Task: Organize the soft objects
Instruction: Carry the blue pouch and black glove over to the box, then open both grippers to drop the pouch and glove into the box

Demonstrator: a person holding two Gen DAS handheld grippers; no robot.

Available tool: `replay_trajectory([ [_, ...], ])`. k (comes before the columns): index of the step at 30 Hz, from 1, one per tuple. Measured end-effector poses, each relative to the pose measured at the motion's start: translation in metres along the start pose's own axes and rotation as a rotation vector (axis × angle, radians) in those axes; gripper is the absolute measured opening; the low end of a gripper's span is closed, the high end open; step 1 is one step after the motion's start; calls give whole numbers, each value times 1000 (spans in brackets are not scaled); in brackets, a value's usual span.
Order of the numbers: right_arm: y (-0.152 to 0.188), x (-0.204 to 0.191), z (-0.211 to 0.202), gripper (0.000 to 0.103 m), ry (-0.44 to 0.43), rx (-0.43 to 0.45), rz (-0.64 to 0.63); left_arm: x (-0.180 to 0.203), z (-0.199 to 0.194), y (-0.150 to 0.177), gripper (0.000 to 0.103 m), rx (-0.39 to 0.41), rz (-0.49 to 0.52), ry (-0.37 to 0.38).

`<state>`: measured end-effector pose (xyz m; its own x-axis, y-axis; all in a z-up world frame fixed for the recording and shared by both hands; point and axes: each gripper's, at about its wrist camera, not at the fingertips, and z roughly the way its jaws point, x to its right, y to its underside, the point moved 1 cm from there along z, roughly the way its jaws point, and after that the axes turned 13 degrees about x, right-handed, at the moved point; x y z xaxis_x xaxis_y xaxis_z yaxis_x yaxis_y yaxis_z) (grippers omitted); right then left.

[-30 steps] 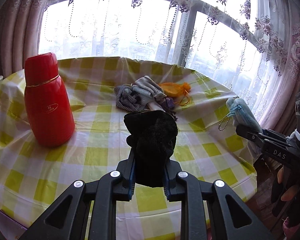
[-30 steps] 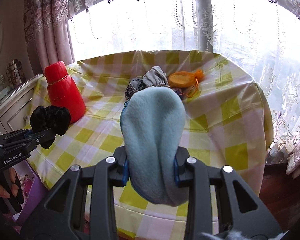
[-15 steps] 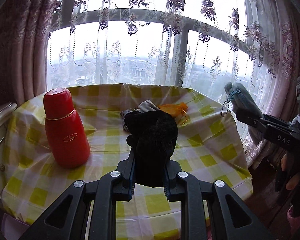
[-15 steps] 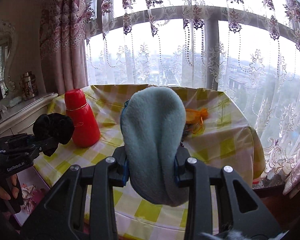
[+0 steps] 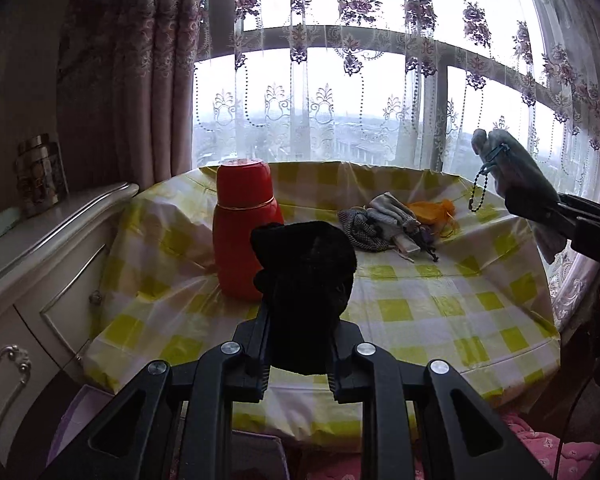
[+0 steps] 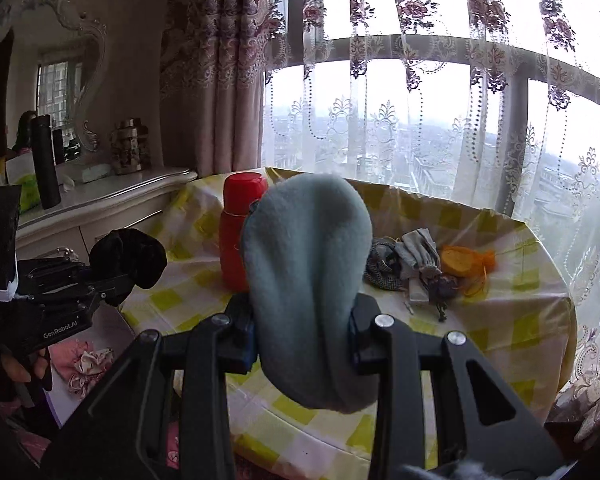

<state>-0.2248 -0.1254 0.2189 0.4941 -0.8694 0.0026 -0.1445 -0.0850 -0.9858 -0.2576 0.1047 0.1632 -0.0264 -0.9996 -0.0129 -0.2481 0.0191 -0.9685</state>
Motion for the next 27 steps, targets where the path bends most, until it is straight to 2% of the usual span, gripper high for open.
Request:
replay_trajectory([
  [9, 3, -97, 35, 38, -276, -59, -106, -68, -33, 33, 24, -39, -99, -150],
  [14, 17, -147, 57, 39, -415, -146, -132, -114, -46, 61, 24, -99, -162, -221],
  [20, 46, -212, 82, 39, -549, -260, -227, -172, -53, 103, 24, -194, -255, -318],
  [25, 76, -254, 92, 42, -623, -342, -293, -202, -58, 131, 25, -246, -301, -368],
  [27, 89, -265, 97, 48, -645, -379, -301, -210, -59, 138, 31, -263, -320, -372],
])
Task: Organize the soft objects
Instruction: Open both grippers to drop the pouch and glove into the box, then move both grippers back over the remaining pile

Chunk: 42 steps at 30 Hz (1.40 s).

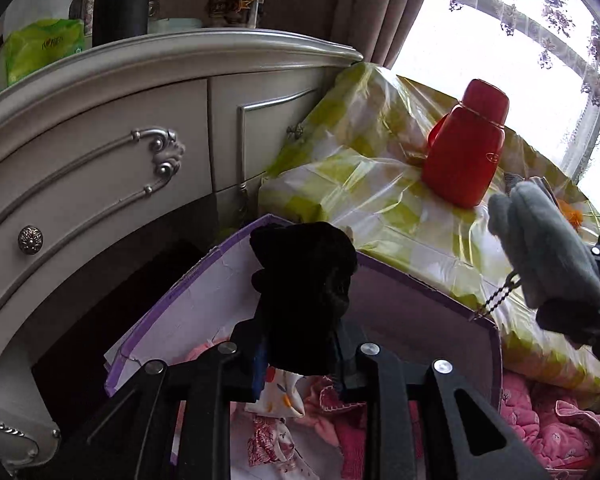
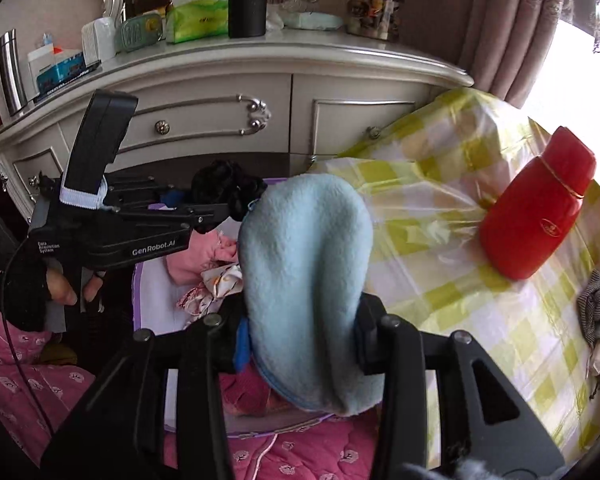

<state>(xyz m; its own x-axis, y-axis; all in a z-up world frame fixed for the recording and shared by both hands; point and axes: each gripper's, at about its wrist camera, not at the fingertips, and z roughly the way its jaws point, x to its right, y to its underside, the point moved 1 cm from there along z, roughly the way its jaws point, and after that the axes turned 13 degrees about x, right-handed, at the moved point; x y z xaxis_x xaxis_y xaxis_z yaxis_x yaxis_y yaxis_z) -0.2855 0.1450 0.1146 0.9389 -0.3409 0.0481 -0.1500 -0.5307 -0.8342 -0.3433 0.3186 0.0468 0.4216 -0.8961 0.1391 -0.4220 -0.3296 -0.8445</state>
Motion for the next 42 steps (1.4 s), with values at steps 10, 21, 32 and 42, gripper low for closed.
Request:
replay_trajectory([
  [10, 33, -1, 11, 72, -46, -101, 4, -20, 8, 8, 73, -21, -66, -28],
  [21, 58, 110, -93, 77, 223, 47, 270, 102, 8, -18, 85, -16, 104, 237],
  [32, 176, 251, -193, 79, 593, 64, 651, 332, 92, -3, 87, -206, 359, 541],
  [42, 193, 382, -188, 79, 734, 77, 688, 418, 196, -2, 87, -138, 310, 442],
])
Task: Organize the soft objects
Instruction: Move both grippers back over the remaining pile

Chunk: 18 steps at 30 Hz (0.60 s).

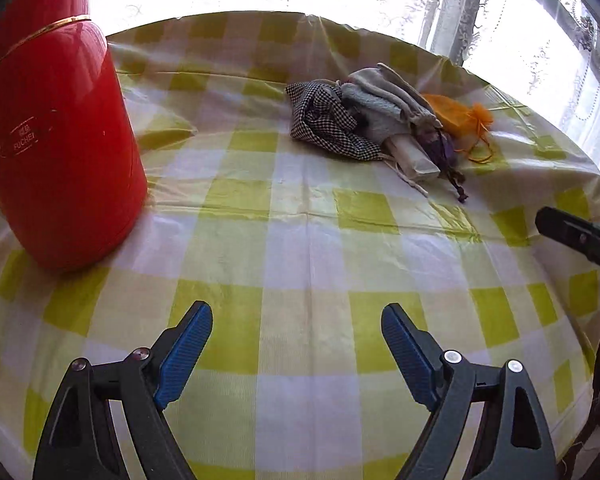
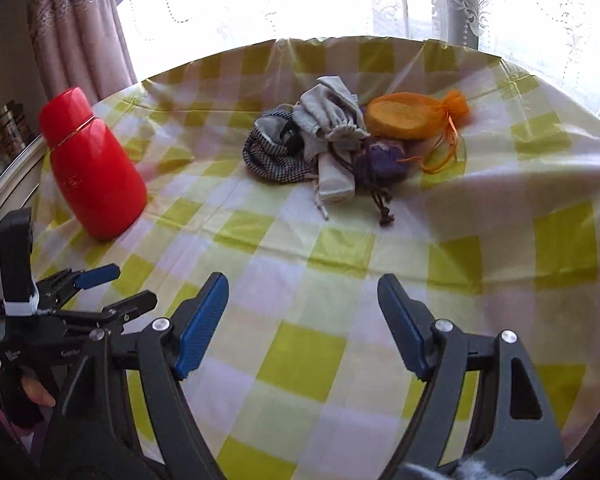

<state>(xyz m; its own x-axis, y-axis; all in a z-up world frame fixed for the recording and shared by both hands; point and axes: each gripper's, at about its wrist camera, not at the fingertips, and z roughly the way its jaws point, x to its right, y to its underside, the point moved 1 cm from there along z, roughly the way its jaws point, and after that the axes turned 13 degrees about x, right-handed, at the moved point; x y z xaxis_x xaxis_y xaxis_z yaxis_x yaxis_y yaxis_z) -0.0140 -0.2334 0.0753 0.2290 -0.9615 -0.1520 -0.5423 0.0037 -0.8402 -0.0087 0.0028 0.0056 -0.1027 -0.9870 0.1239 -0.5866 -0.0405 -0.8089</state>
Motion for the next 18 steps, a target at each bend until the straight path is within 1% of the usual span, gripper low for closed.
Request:
replay_trajectory([
  [3, -36, 11, 44, 79, 10, 16, 0, -9, 17, 0, 87, -11, -24, -23],
  [4, -48, 12, 59, 79, 11, 23, -5, -12, 20, 0, 88, -26, -44, -19],
  [5, -60, 13, 74, 80, 15, 26, -11, -13, 19, -1, 88, -11, -52, -12],
  [8, -91, 16, 121, 80, 35, 39, -27, -16, 18, 1, 90, -9, -69, 12],
  [11, -110, 21, 166, 80, 61, 19, -14, -17, 16, 2, 94, -3, -87, 41],
  [14, -114, 15, 203, 79, 80, -29, -67, -18, 17, 1, 100, -4, -99, 74],
  [15, -112, 12, 211, 76, 95, -50, -102, -17, 18, 1, 103, -7, -98, 82],
  [16, -111, 9, 212, 46, 116, -51, -135, -16, 18, 1, 103, -8, -94, 80],
  [17, -109, 7, 206, 26, 123, -32, -137, -15, 19, 1, 103, -10, -91, 78],
  [18, -108, 8, 193, 23, 112, -9, -101, -15, 19, 1, 103, -10, -89, 76],
])
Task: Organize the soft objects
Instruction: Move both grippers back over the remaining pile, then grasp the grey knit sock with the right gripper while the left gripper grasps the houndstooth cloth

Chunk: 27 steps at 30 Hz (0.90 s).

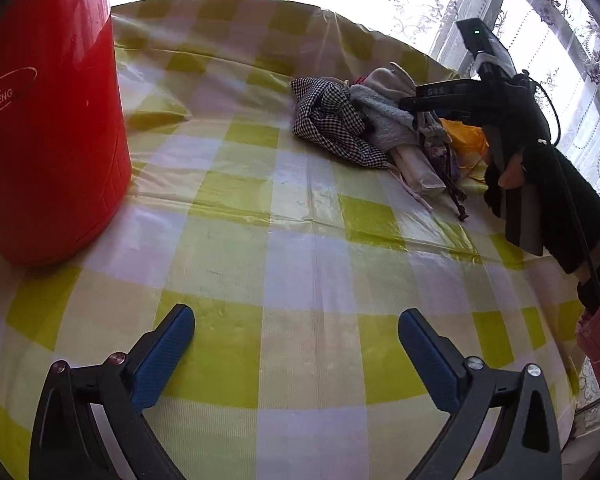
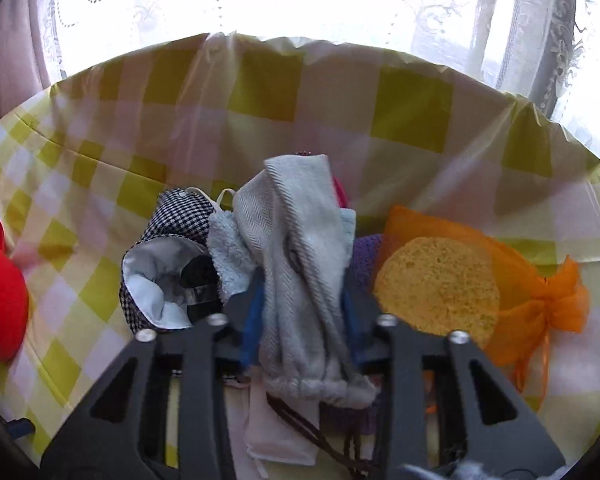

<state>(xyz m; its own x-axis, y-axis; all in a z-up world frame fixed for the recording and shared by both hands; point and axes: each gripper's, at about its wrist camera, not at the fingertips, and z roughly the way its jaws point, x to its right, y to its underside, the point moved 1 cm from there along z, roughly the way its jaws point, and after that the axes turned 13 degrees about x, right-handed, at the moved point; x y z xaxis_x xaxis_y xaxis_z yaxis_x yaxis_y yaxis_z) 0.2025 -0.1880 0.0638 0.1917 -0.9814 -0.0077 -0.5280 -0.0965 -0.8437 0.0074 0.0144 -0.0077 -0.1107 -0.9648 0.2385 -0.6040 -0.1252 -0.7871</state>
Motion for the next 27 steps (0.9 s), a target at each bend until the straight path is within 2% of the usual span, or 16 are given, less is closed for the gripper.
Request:
replay_trajectory([
  [2, 8, 3, -40, 21, -71, 63, 92, 0, 0, 0, 103, 1, -3, 2],
  [5, 37, -1, -105, 21, -142, 106, 110, -1, 1, -1, 103, 1, -5, 3],
  [7, 61, -4, -140, 21, -157, 96, 81, 1, 2, 0, 103, -3, 4, -4],
  [11, 118, 0, -183, 21, -155, 3, 66, 7, 5, 1, 103, -22, 47, -36],
  [13, 144, 4, -197, 21, -121, -34, 51, 11, 7, 2, 103, -34, 76, -57],
  [15, 163, 12, -209, 21, -116, -50, 88, 15, 10, 2, 103, -52, 112, -79],
  [19, 180, 21, -205, 21, -117, -75, 133, 26, 26, -3, 103, -109, 191, -123],
  [21, 183, 18, -204, 21, -137, -76, 142, 29, 43, -19, 103, -127, 172, -87],
  [23, 185, 12, -201, 21, -138, -72, 124, 31, 61, -46, 103, -97, 133, -65],
  [25, 187, 7, -197, 21, -144, -71, 118, 34, 83, -75, 103, -49, 117, -81],
  [27, 190, 6, -193, 21, -148, -75, 129, 34, 109, -99, 103, -35, 91, -81],
])
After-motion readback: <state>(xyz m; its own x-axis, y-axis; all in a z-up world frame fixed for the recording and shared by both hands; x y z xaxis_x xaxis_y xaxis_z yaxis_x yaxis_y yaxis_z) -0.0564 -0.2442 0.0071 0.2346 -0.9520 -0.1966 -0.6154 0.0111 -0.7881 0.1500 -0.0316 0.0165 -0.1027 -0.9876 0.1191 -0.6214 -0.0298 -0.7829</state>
